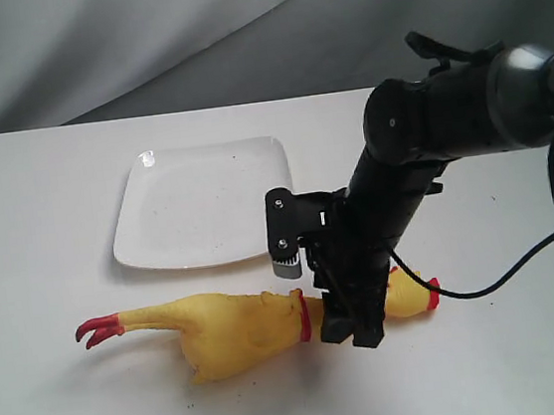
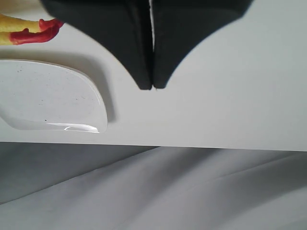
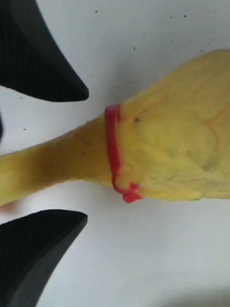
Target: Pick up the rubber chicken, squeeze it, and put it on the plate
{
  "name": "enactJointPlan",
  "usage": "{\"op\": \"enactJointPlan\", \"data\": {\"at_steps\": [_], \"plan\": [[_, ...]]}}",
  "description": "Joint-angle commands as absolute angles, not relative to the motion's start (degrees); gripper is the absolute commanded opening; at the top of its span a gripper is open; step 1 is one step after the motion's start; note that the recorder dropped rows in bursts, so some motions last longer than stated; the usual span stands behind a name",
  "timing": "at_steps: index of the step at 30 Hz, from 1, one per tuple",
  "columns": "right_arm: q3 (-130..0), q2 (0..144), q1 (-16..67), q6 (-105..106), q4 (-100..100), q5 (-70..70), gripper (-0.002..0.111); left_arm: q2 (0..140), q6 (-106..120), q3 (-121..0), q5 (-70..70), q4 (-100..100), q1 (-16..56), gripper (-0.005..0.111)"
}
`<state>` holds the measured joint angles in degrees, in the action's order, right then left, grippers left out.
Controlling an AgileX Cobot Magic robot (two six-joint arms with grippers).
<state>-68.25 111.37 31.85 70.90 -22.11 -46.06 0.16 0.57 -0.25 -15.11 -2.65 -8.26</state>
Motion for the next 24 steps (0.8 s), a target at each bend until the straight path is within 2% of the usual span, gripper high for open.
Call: {"op": "enactJointPlan", "data": {"at_steps": [1, 5, 11, 16, 24], "plan": [[-68.5, 113.4, 32.0, 71.7, -23.0, -43.8, 0.059, 0.0, 0.5, 0.0, -15.3, -3.3, -8.4, 0.0], [-68.5, 113.7, 32.0, 71.7, -24.4, -41.2, 0.049, 0.0, 0.5, 0.0, -15.3, -3.3, -8.4, 0.0], [-68.5, 113.7, 32.0, 71.5, -25.0, -41.5, 0.018, 0.0, 0.5, 0.0, -15.3, -3.3, -8.4, 0.0], [-68.5, 113.6, 32.0, 71.5, -24.9, -46.1, 0.001, 0.0, 0.6, 0.0, -15.3, -3.3, -8.4, 0.0], [-68.5, 105.1, 32.0, 67.0, -22.9, -50.1, 0.0, 0.0, 0.6, 0.0, -15.3, -3.3, -8.4, 0.0]]}}
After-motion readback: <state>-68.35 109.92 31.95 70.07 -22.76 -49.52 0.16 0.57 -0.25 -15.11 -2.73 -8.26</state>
